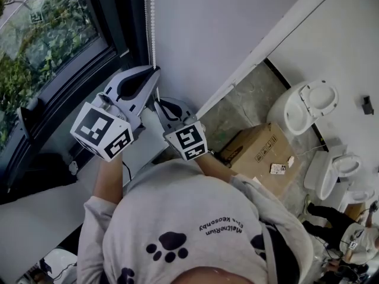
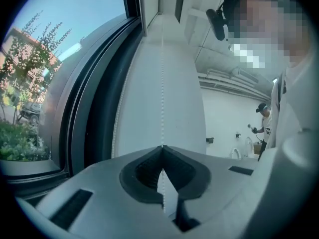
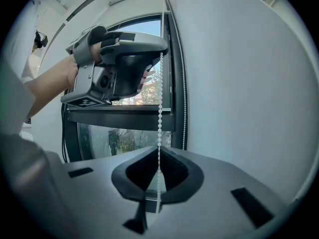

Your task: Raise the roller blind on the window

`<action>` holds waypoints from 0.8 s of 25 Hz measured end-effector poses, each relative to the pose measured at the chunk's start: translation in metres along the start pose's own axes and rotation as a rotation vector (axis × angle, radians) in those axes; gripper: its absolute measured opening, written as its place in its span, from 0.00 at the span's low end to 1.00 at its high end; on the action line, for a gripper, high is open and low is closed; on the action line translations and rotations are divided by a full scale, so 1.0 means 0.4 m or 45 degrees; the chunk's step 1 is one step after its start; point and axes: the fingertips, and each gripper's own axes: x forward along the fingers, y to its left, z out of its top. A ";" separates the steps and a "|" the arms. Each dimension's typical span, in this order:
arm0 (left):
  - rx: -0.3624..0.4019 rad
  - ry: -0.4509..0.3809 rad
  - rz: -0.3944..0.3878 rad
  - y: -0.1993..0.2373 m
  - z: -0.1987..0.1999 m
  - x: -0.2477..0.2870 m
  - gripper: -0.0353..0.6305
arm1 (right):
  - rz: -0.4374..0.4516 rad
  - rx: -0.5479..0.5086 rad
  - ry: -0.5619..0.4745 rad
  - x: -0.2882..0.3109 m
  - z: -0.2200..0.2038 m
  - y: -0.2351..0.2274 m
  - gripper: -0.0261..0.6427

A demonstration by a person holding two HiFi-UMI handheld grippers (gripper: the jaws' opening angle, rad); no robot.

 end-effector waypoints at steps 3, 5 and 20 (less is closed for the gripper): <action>0.035 0.020 0.030 -0.006 -0.033 0.006 0.06 | -0.005 0.003 0.038 0.002 -0.033 -0.005 0.06; 0.045 0.042 0.053 -0.001 -0.065 0.007 0.06 | -0.009 0.013 0.073 0.002 -0.066 -0.009 0.06; -0.089 0.141 0.083 0.005 -0.268 0.003 0.06 | 0.010 0.109 0.335 0.018 -0.275 -0.018 0.06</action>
